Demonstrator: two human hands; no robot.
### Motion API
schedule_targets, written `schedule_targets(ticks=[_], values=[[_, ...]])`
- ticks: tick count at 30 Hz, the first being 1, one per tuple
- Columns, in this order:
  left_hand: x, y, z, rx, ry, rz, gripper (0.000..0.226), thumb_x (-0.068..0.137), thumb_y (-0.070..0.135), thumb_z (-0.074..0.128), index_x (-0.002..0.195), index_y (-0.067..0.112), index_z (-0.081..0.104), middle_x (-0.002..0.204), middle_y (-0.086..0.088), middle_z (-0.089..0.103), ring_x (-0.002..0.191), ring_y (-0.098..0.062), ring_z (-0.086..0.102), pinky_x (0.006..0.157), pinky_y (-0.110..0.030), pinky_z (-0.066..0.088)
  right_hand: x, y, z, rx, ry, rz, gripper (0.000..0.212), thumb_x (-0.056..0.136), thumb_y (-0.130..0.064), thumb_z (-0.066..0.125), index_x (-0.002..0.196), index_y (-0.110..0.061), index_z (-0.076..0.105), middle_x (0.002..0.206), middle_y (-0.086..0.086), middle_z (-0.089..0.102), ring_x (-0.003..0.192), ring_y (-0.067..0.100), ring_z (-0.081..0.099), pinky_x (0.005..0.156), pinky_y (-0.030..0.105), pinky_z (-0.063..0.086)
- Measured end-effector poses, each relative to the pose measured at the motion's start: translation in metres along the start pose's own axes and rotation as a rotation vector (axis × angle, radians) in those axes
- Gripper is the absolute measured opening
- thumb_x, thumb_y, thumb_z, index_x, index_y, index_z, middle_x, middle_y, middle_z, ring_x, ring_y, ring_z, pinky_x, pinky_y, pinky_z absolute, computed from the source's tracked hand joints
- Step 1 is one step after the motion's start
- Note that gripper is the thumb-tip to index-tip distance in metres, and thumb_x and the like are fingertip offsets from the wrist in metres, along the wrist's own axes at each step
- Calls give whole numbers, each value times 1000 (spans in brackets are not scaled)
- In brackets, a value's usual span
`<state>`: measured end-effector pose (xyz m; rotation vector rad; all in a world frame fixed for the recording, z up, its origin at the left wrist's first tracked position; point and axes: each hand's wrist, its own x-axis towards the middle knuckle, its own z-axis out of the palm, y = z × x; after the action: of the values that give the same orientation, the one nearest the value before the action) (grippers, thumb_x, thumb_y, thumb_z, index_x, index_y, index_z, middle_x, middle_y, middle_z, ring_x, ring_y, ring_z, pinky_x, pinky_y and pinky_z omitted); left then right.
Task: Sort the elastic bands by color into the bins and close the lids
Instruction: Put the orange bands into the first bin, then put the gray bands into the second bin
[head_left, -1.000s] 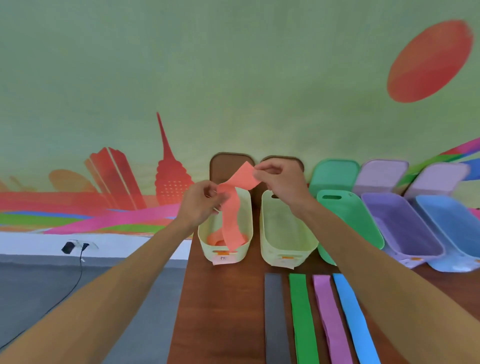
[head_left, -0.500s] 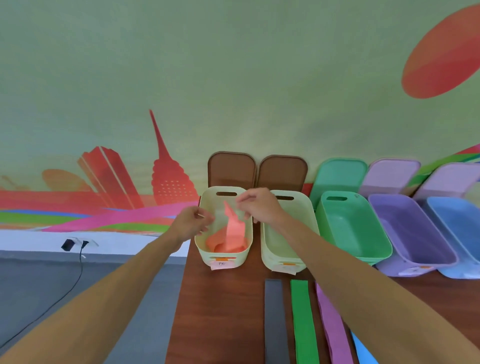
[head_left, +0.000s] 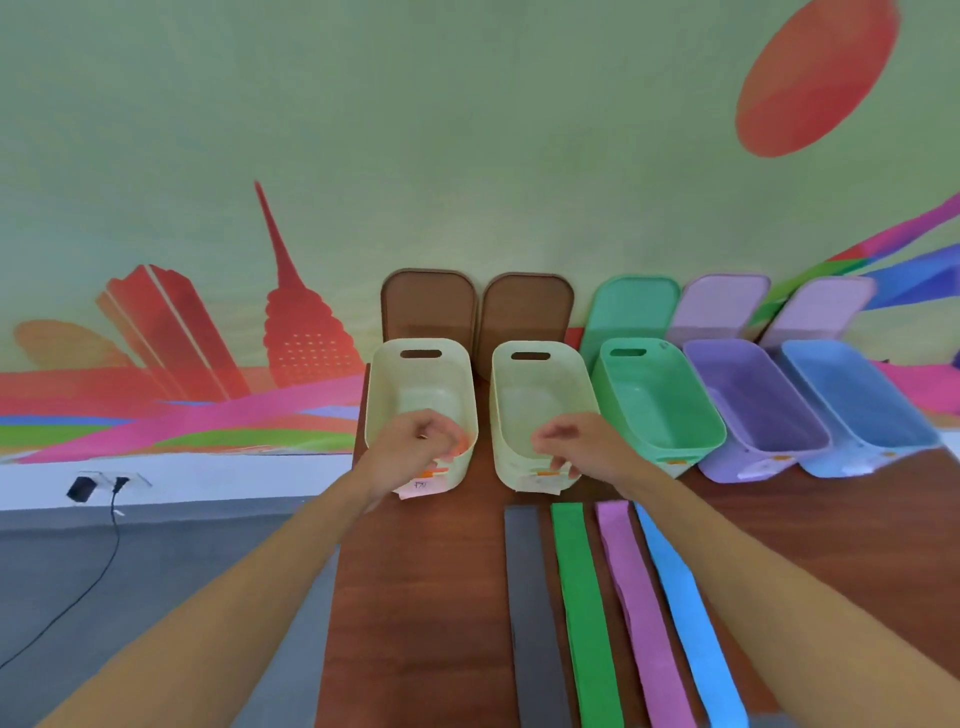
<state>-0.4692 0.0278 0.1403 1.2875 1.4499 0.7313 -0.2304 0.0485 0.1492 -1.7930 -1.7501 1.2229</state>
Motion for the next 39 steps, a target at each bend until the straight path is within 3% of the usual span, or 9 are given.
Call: schedule_targets(ticks=[4,8,14,17,20,26,30,35,39], values=[[-10,-9,31,-15,-75,-2,8,88,13,62,87,17,68,84,-4,66,81,-13,66,79,-27,53,-24,38,-11,-22,3,79,15,89,-16,63,101,-10,69,85,4,71,64,9,62,54,17,48],[-9,-28,61,-8,-109,-41,11,88,11,59,94,15,68,94,-11,70,84,-15,67,76,-24,49,-32,70,-10,-79,0,102,14,90,-19,61,98,-13,70,93,6,72,69,13,66,53,15,46],[4,-62,104,29,-51,-140,14,84,10,60,85,21,70,81,-3,68,76,-11,62,69,-23,44,-23,112,-8,-109,-70,95,8,90,-17,59,90,-21,66,75,-8,66,53,-4,60,52,13,47],[10,-76,127,65,31,-200,12,84,11,62,88,19,70,83,1,67,74,-8,58,65,-16,42,-9,130,-8,-88,-118,85,8,90,-20,59,92,-22,67,81,-4,68,64,2,61,66,18,50],[16,-90,146,133,92,-238,13,84,9,63,90,19,68,88,1,66,78,-9,59,67,-11,42,2,147,-8,-47,-190,75,12,93,-24,57,100,-23,66,87,-14,63,76,0,61,73,18,46],[37,-106,182,340,157,-205,33,83,0,62,114,12,64,105,0,51,89,-16,57,90,-26,47,23,186,-9,-56,-292,39,19,95,-25,55,110,-21,66,96,-11,62,75,-2,60,63,5,39],[46,-116,197,388,173,-185,44,86,2,60,128,13,55,115,1,40,96,-14,52,92,-22,43,31,206,-11,-16,-333,44,21,95,-21,55,113,-15,66,99,-8,62,74,-2,61,57,2,41],[57,-125,203,486,143,-235,49,89,12,59,137,13,47,131,-7,36,104,-19,51,95,-28,44,35,221,-14,13,-357,73,20,96,-19,54,110,-16,68,95,-10,62,76,-1,61,56,4,43],[54,-130,204,608,127,-221,49,90,15,56,138,17,46,133,-2,37,106,-20,54,84,-37,51,37,221,-12,-5,-381,60,21,97,-21,52,112,-17,66,99,-10,61,78,-2,60,57,5,43]])
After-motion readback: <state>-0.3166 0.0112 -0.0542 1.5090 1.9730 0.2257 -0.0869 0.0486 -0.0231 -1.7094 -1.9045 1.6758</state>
